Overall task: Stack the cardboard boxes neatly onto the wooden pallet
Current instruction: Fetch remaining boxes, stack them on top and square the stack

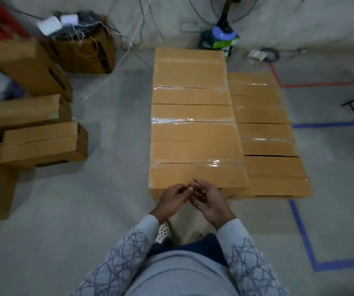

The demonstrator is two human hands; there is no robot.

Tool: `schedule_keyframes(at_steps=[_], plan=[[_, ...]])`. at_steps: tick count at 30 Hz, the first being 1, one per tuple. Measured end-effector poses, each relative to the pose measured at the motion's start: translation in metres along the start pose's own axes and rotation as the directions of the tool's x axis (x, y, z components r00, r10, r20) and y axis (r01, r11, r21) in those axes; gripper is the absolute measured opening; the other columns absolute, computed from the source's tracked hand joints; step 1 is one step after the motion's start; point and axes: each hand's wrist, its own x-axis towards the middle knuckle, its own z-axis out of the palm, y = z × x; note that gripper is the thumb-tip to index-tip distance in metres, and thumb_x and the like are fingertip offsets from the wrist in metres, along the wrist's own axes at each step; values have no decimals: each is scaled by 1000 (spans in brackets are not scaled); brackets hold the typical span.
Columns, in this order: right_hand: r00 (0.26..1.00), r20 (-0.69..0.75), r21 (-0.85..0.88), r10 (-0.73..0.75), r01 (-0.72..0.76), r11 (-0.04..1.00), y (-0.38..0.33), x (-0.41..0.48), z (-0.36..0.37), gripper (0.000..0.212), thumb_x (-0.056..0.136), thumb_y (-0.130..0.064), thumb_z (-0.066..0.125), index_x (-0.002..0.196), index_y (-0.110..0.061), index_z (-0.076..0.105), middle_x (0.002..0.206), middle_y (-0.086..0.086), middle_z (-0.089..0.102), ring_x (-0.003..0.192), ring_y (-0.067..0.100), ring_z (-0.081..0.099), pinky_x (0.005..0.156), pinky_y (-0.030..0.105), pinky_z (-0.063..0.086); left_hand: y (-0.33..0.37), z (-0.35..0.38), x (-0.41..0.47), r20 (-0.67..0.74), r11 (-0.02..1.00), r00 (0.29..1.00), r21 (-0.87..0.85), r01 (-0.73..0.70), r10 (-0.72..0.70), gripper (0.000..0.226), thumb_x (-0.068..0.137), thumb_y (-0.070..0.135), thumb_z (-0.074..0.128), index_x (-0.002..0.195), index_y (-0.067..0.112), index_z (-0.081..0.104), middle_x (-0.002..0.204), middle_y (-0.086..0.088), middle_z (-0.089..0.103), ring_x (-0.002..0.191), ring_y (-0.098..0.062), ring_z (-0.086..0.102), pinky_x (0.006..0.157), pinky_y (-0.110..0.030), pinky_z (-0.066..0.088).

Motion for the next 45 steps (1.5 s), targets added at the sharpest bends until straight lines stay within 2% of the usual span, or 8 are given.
schedule_keyframes(at_steps=[4,7,16,22,27,37,41,45], plan=[[995,95,-29,6,-3,1000,3,-24,13,24,101,-19,60,121,-8,68,98,8,74,87,23,67,74,34,54,11,-19,-43,-99,982,995,-186,-18,0,12,100,25,65,102,17,74,92,-2,77,76,-11,69,67,-21,50],[985,170,-108,23,-4,994,14,-40,21,27,101,-24,60,124,-12,69,108,7,74,82,20,66,72,33,52,1,-34,-80,-196,935,979,-356,-13,-61,21,99,29,66,111,14,73,101,-5,79,82,-16,72,77,-32,51],[856,479,-423,195,31,906,110,-109,84,29,102,-32,60,126,-19,68,109,2,76,98,19,67,83,36,52,-70,-50,-236,-533,757,824,-615,-221,-193,27,101,26,61,122,11,71,109,-9,78,97,-27,74,81,-35,55],[782,493,-665,383,55,744,204,-163,90,31,104,-30,56,129,-17,67,117,8,74,101,23,66,91,39,52,-144,-47,-325,-635,621,660,-719,-313,-401,26,102,23,59,122,11,71,110,-10,77,96,-26,72,83,-36,54],[759,502,-752,415,146,642,248,-172,116,29,105,-31,53,126,-21,69,115,7,76,101,23,68,92,40,53,-186,-70,-347,-633,533,634,-756,-381,-444,28,101,23,59,122,10,71,112,-13,77,98,-28,72,90,-42,53],[764,522,-723,378,161,672,351,-132,297,28,106,-30,53,128,-20,67,120,8,74,98,20,68,86,36,53,-241,-264,-359,-658,628,645,-701,-337,-388,24,101,23,61,119,13,72,107,-8,78,93,-23,73,81,-35,54],[796,480,-712,369,108,693,382,-131,370,28,104,-28,56,128,-18,67,109,4,76,92,19,67,83,35,53,-252,-362,-381,-688,660,614,-671,-337,-387,23,101,22,61,120,14,71,107,-5,78,94,-23,72,80,-34,53],[829,434,-719,353,82,690,392,-132,419,29,101,-31,60,126,-19,69,102,0,78,90,18,68,83,34,53,-253,-430,-384,-672,642,648,-682,-350,-360,24,101,21,60,120,11,71,110,-10,77,94,-24,71,80,-35,52]])
